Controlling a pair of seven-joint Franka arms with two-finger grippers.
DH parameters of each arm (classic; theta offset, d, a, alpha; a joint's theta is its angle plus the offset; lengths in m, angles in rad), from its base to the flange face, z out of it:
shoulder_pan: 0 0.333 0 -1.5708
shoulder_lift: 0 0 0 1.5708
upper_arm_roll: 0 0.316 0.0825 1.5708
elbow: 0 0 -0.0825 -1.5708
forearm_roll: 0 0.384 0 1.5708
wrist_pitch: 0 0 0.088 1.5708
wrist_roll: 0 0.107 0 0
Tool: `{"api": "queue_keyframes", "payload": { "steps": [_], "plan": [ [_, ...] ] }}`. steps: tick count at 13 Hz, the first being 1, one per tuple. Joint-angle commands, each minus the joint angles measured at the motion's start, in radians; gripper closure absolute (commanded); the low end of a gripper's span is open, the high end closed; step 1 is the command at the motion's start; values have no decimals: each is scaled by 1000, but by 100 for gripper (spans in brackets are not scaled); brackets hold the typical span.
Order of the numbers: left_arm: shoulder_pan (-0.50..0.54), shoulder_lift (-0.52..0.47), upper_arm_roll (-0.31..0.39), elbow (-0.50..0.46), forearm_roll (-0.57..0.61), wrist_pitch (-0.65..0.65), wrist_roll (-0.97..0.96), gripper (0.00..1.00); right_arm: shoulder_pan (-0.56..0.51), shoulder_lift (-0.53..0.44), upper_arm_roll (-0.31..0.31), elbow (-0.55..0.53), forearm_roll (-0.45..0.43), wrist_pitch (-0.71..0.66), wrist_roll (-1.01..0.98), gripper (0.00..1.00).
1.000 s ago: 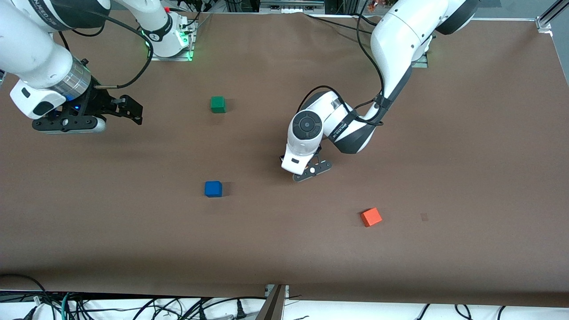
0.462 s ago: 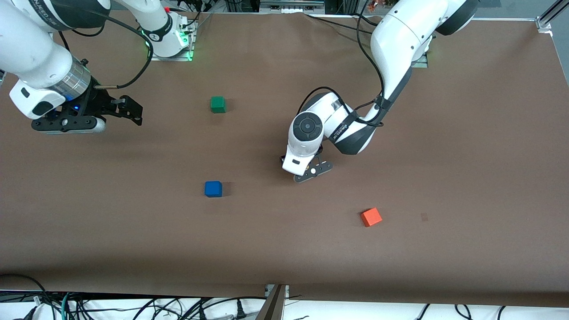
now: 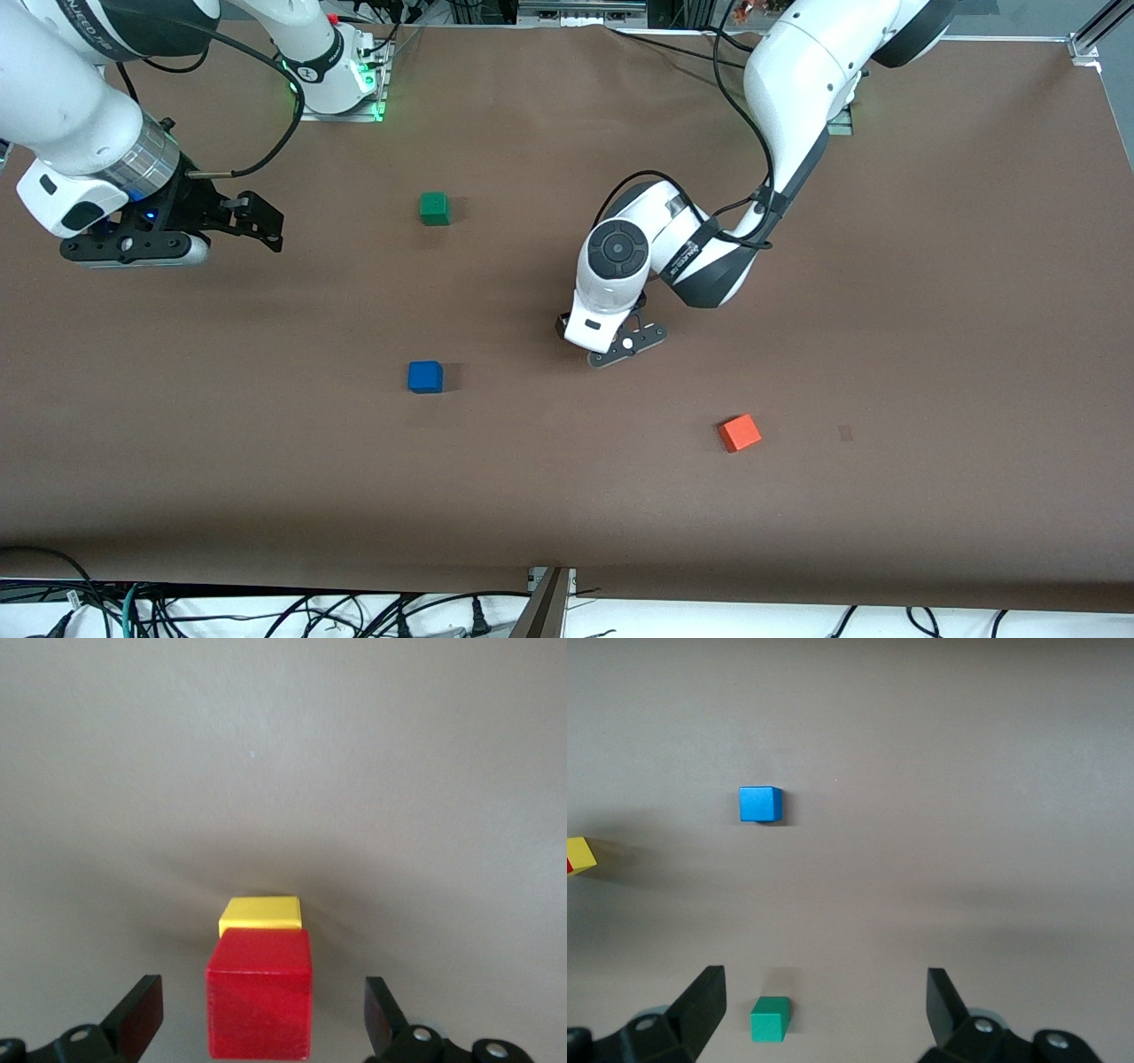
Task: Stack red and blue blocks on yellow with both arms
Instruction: 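Open the left gripper and withdraw while the right gripper reaches out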
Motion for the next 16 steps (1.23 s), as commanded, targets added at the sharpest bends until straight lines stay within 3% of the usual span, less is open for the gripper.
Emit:
{"api": "queue_keyframes", "payload": {
  "steps": [1, 3, 8, 13, 16],
  "plan": [
    [55, -56, -1, -3, 30, -32, 21, 0, -10, 13, 3, 24, 18, -11, -3, 0],
    [113, -97, -6, -1, 19, -47, 146, 0, -10, 26, 0, 24, 39, -11, 6, 0],
    [277, -232, -7, -1, 15, -265, 549, 0, -11, 110, 1, 22, -1, -16, -81, 0],
    [438, -303, -17, 60, 11, -401, 846, 0, -27, 262, 1, 21, 19, 24, -158, 0],
    [484, -385, -14, 86, -48, -497, 900, 0, -19, 378, 3, 22, 135, 137, -129, 0]
  ]
}}
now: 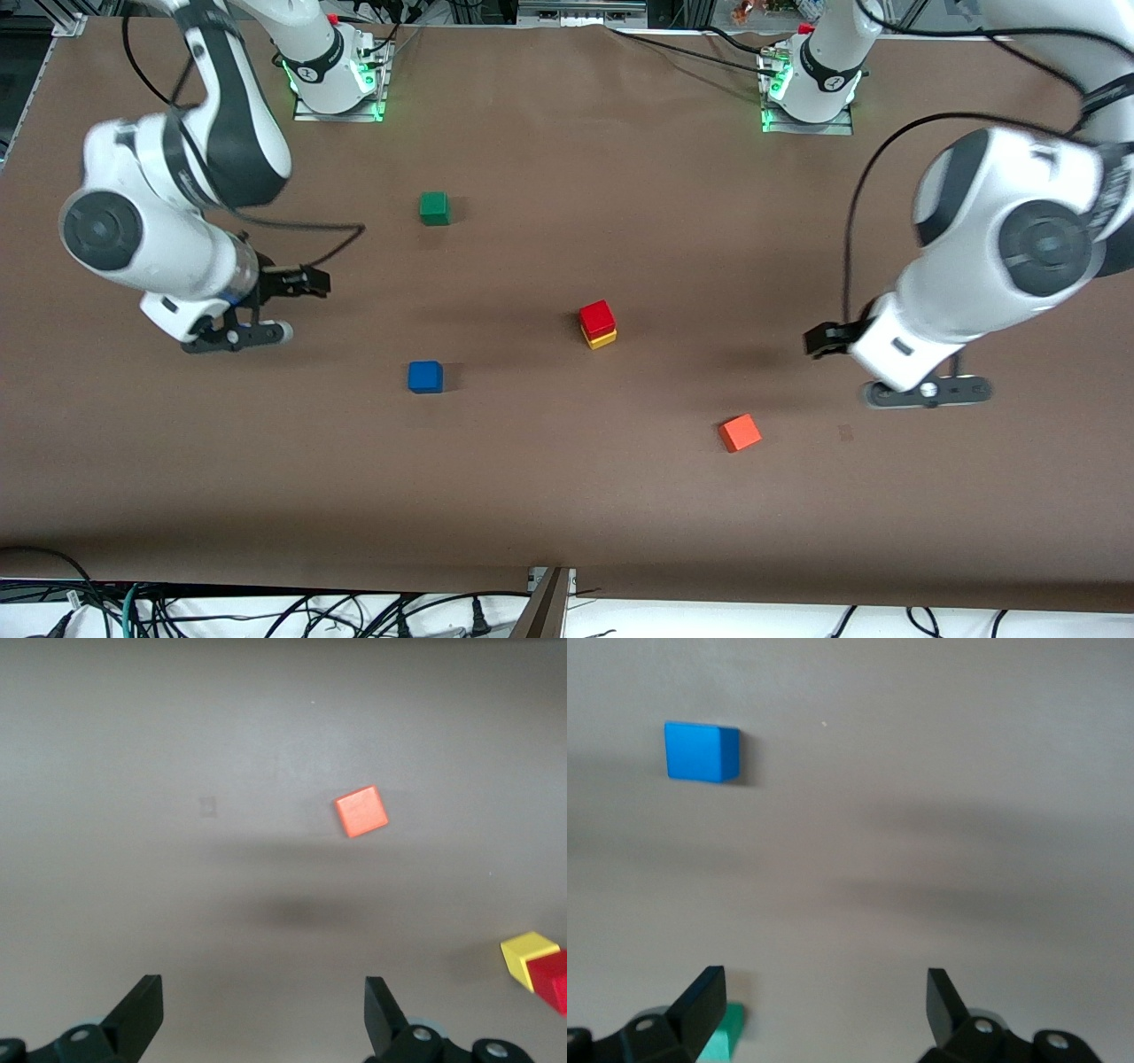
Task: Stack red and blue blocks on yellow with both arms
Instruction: 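Open the left gripper and withdraw while the right gripper reaches out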
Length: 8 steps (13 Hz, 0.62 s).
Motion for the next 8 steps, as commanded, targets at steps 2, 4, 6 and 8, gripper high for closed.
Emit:
{"api": "queue_keyframes", "payload": {
  "steps": [2, 4, 6, 8],
  "plan": [
    [83, -114, -11, 6, -105, -67, 38, 0, 7, 160, 15, 26, 128, 162, -23, 0],
    [169, -136, -17, 6, -172, -84, 37, 0, 10, 202, 25, 26, 132, 193, -41, 0],
    [180, -156, -8, 6, -163, -134, 50, 0, 27, 205, 29, 23, 136, 224, -32, 0],
    [175, -159, -6, 6, -148, -154, 58, 0, 52, 223, 29, 20, 137, 274, -21, 0]
  ]
}}
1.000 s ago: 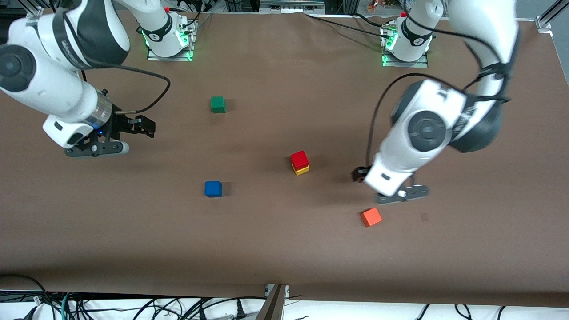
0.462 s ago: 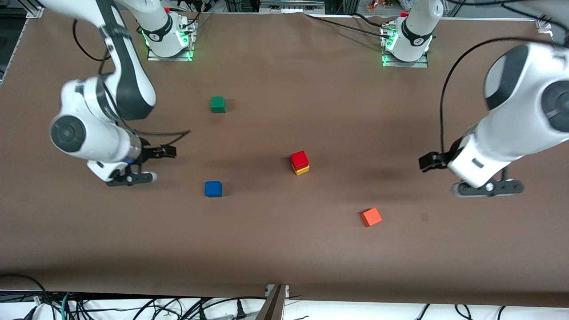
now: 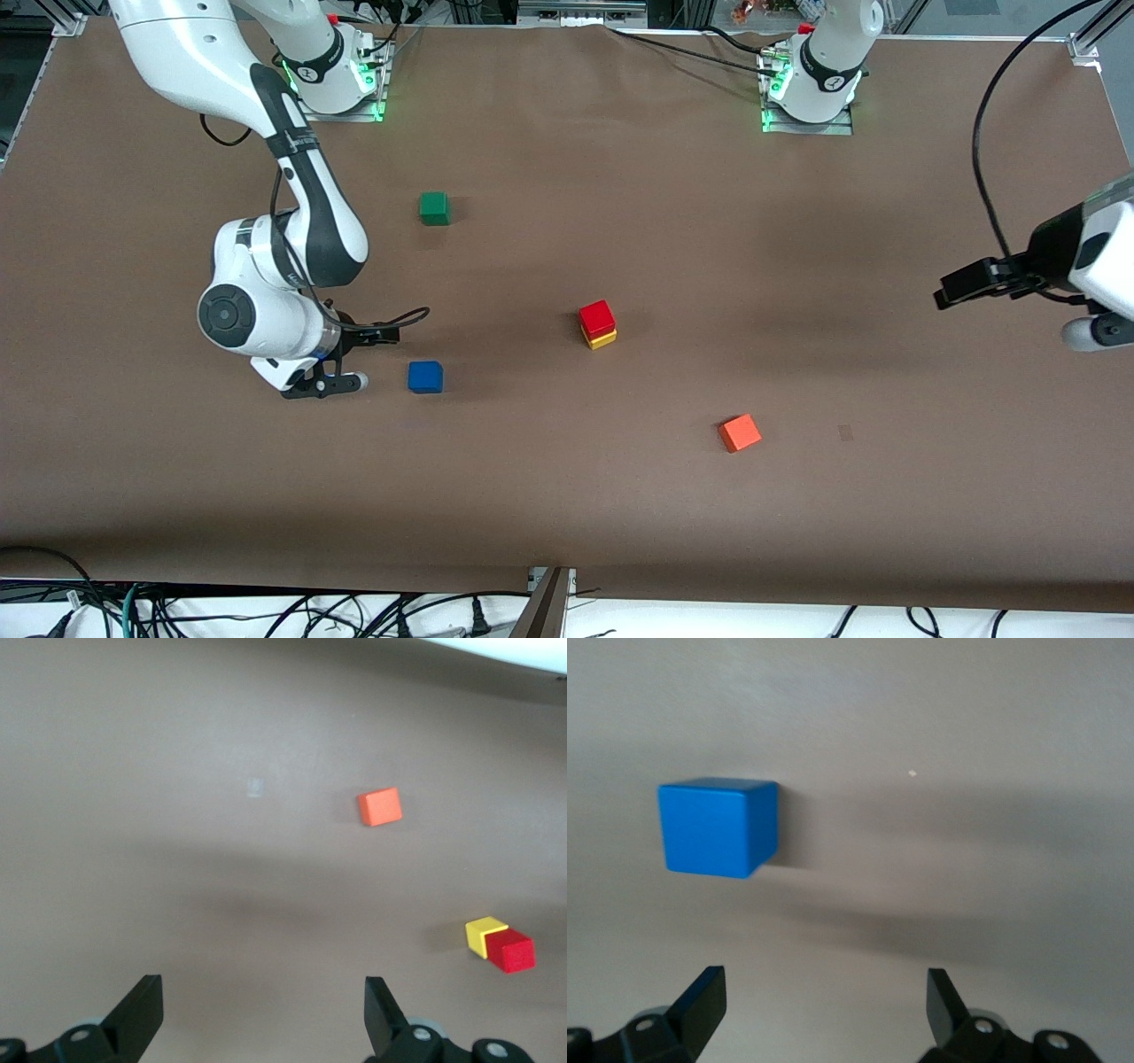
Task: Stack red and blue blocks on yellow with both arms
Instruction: 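Lower the right gripper over the blue cube and grasp it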
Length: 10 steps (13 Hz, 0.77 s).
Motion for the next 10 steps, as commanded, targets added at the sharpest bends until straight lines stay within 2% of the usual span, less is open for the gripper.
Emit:
{"api": "queue_keyframes", "payload": {
  "steps": [1, 3, 8, 10],
  "plan": [
    [-4, -15, -15, -11, 32, -23, 18, 0, 31, 19, -1, 14, 22, 47, 58, 0],
    [-6, -13, -16, -13, 44, -23, 19, 0, 88, 60, -1, 14, 18, 133, 166, 0],
    [11, -13, -5, -14, 43, -47, 65, 0, 109, 115, -1, -2, 21, 239, 192, 1],
    [29, -18, -3, -13, 37, -53, 96, 0, 122, 134, -1, -2, 19, 271, 210, 7]
  ]
}}
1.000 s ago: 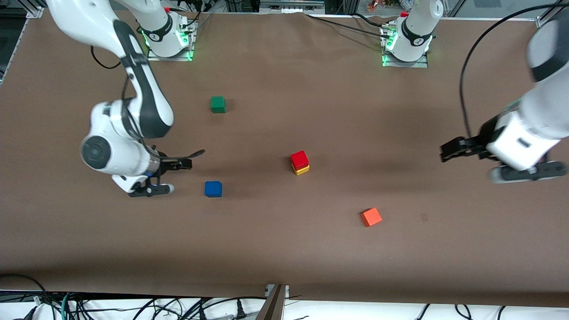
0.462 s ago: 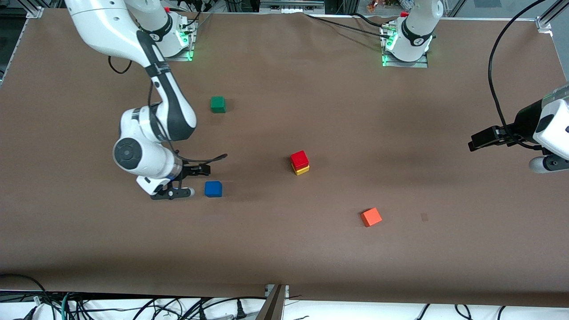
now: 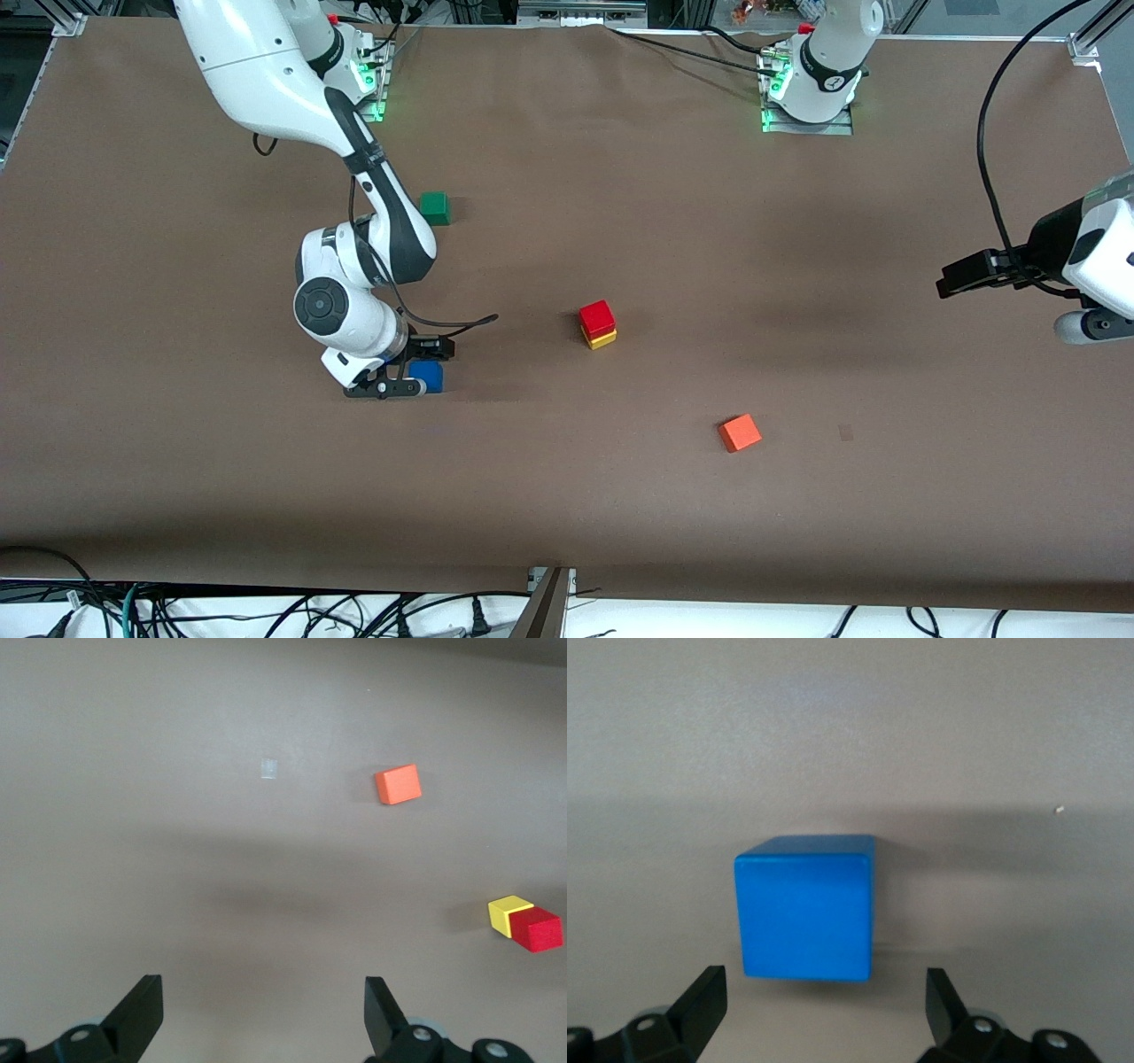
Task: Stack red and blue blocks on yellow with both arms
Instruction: 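Lower the right gripper over the blue cube and grasp it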
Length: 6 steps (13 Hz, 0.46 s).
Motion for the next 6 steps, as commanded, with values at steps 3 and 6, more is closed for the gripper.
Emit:
{"api": "queue_keyframes", "payload": {
  "steps": [3, 6],
  "plan": [
    [-41, -79, 101, -40, 5, -30, 58, 0, 14, 11, -3, 4, 15, 31, 26, 16],
    [-202, -165, 283, -146, 1, -30, 73, 0, 3, 13, -3, 24, 15, 33, 25, 16]
  ]
}}
